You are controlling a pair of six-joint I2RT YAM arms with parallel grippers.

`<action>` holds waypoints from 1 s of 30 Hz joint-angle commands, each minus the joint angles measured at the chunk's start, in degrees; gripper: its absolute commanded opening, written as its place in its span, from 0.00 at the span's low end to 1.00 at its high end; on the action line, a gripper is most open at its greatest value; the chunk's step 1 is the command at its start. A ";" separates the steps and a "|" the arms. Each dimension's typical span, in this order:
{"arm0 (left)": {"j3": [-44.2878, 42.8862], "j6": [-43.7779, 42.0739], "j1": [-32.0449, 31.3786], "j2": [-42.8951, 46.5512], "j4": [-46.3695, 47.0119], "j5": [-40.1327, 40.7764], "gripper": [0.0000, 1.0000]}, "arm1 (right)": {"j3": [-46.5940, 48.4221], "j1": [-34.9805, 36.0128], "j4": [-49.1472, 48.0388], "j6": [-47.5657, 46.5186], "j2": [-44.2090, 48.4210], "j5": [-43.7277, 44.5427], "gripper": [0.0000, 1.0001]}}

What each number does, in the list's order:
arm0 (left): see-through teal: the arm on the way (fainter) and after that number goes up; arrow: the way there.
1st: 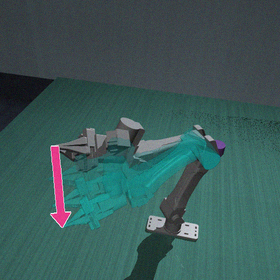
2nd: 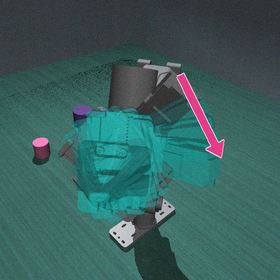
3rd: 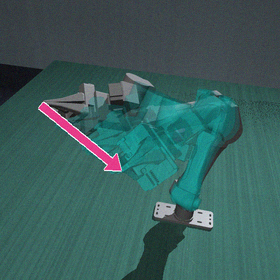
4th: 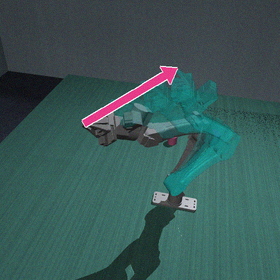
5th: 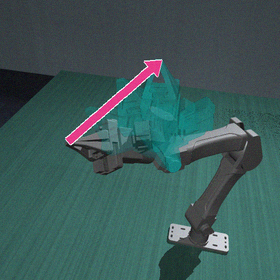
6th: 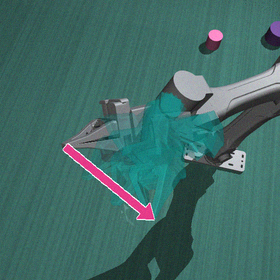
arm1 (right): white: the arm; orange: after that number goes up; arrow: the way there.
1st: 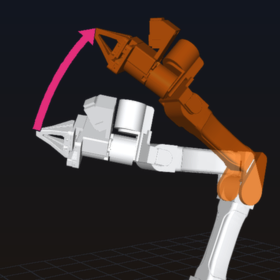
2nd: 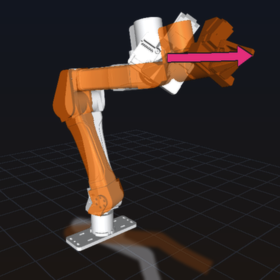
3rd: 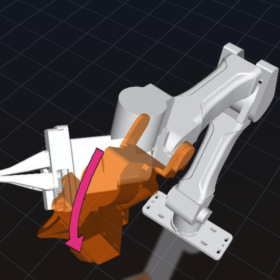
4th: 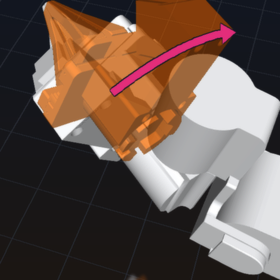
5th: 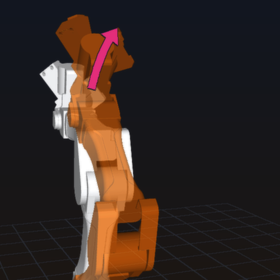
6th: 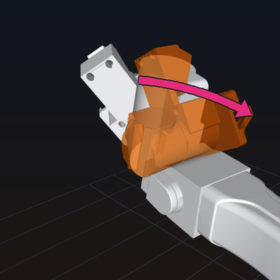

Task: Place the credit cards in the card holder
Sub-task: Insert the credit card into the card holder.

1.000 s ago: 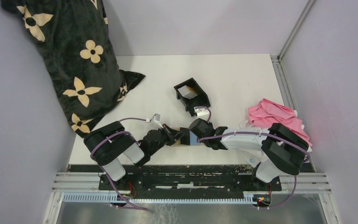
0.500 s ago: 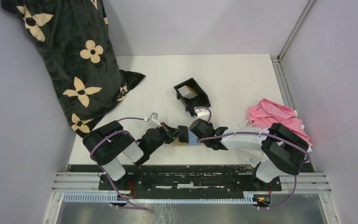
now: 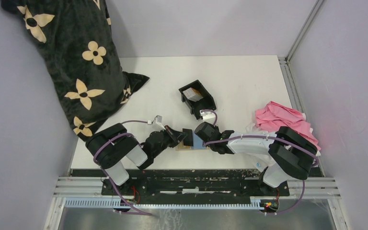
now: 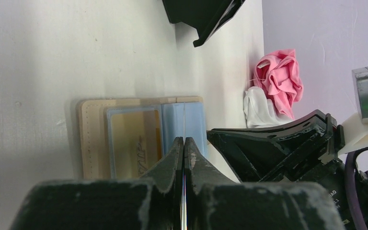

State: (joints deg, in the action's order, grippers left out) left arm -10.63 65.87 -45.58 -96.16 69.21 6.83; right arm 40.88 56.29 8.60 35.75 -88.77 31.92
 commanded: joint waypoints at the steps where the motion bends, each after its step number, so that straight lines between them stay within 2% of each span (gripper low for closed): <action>1: 0.26 -3.23 0.32 -1.57 3.78 -0.85 0.03 | 0.05 0.08 -0.82 0.33 1.31 0.42 0.01; 30: 0.70 4.52 0.33 -11.01 16.82 -3.57 0.03 | -1.51 0.05 -2.50 1.14 0.89 -0.07 0.01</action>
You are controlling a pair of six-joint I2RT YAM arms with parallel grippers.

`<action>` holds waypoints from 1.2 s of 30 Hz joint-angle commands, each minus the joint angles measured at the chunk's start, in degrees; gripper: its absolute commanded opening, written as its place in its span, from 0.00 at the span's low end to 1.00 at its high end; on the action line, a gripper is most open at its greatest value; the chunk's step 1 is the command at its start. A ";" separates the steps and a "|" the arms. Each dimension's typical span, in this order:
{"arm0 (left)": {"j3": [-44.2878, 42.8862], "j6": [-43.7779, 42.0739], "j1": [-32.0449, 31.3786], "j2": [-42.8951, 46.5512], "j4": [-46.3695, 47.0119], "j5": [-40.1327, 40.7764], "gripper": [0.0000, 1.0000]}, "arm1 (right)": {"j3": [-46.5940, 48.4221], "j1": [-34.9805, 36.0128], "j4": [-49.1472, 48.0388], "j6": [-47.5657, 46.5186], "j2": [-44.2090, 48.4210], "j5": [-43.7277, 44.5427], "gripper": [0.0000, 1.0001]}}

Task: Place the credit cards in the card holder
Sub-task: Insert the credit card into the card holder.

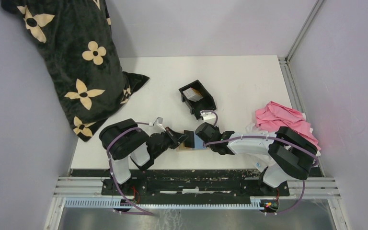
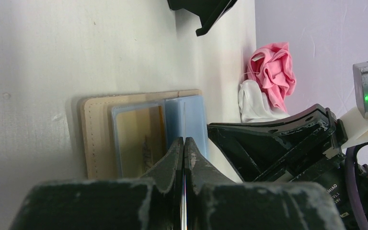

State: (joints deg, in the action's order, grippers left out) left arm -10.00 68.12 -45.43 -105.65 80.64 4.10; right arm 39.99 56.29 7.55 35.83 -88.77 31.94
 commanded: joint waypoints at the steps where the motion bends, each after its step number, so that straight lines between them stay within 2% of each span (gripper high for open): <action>1: 0.11 2.68 0.17 -2.02 5.92 -0.76 0.03 | -0.61 0.10 -1.48 1.07 0.93 -0.05 0.01; 36: -1.28 7.92 -3.02 -8.51 9.25 3.30 0.03 | -1.03 0.07 -1.48 1.08 1.04 -0.30 0.01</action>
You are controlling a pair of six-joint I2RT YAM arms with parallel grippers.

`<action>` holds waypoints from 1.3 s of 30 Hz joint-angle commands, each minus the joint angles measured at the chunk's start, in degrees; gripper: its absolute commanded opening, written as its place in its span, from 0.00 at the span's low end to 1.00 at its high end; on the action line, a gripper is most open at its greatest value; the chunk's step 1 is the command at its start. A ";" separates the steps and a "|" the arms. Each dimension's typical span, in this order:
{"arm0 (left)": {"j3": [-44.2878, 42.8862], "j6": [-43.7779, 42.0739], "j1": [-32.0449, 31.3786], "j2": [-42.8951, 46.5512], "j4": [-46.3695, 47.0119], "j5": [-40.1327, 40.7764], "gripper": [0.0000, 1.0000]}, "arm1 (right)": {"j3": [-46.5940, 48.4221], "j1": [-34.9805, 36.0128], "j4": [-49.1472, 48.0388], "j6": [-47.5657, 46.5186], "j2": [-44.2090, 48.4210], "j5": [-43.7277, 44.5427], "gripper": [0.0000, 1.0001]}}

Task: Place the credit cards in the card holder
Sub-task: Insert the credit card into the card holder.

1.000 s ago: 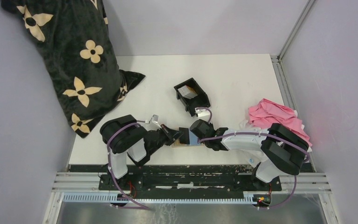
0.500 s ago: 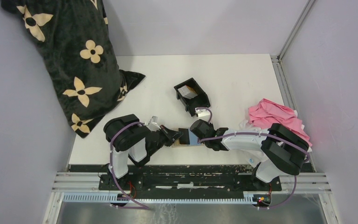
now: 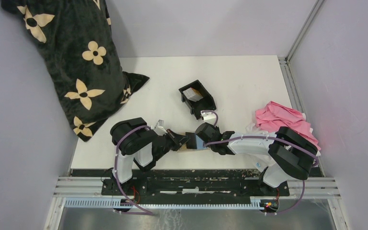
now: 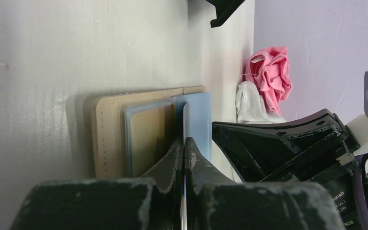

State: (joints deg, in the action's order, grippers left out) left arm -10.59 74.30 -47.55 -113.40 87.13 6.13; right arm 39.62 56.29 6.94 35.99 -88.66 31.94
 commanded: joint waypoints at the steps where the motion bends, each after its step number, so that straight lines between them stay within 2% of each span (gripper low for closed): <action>1: -0.60 1.78 -1.00 -0.84 2.75 1.39 0.03 | -0.74 0.06 -0.95 0.99 0.90 -0.38 0.01; 25: -3.43 2.19 -4.86 -2.00 -0.34 4.27 0.03 | -1.54 0.16 -2.27 1.80 0.44 -1.18 0.01; 30: -3.63 -0.05 -5.43 0.56 -6.38 3.42 0.19 | -1.51 0.13 -2.28 1.67 0.62 -1.16 0.01; 39: -1.10 -4.46 -5.72 9.19 -18.03 5.19 0.32 | -1.53 0.18 -2.36 1.67 0.64 -1.23 0.01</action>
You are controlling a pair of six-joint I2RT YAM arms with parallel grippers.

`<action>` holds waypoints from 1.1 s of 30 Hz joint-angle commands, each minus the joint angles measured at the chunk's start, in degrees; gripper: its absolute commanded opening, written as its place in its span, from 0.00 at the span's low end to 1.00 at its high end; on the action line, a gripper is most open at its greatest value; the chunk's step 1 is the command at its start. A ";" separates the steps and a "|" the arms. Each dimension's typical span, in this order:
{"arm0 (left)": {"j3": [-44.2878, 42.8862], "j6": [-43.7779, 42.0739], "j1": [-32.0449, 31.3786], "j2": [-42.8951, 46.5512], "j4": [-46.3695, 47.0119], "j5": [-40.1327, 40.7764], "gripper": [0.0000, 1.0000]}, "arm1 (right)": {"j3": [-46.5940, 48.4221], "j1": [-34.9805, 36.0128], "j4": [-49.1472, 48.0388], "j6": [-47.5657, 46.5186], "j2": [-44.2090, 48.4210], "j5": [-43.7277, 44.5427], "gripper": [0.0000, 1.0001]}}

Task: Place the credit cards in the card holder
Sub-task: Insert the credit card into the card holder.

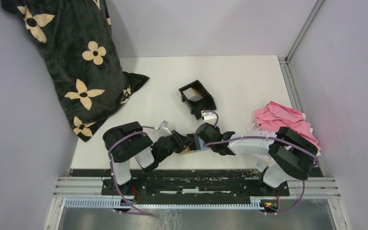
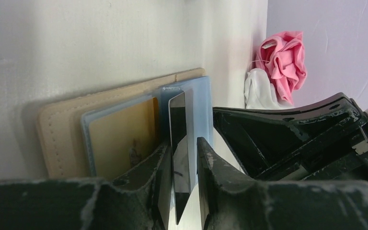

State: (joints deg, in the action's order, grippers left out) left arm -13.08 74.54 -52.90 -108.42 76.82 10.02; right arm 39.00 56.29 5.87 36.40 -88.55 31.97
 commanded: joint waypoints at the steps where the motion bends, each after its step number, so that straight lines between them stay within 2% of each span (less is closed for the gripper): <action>1: 1.51 -5.32 -0.36 5.56 -9.83 1.82 0.34 | -0.87 0.15 -1.30 1.22 0.54 -1.25 0.01; 6: 0.56 -8.93 -0.39 12.18 -19.94 3.19 0.40 | -0.78 0.14 -1.30 1.20 0.47 -1.29 0.01; 17: -1.02 -13.08 -0.76 20.49 -30.94 5.76 0.46 | -0.42 0.22 -1.12 1.12 0.33 -1.36 0.01; 28: -2.43 -17.36 -0.86 25.96 -37.74 8.09 0.44 | -0.42 0.26 -0.93 1.04 0.53 -1.21 0.01; 33: -2.83 -19.81 -1.04 28.06 -40.38 9.20 0.37 | -0.15 0.24 -0.86 0.83 0.36 -1.28 0.01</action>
State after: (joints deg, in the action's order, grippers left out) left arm -14.52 60.27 -53.49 -82.43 39.77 16.47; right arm 38.98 56.31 5.82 36.40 -88.55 31.94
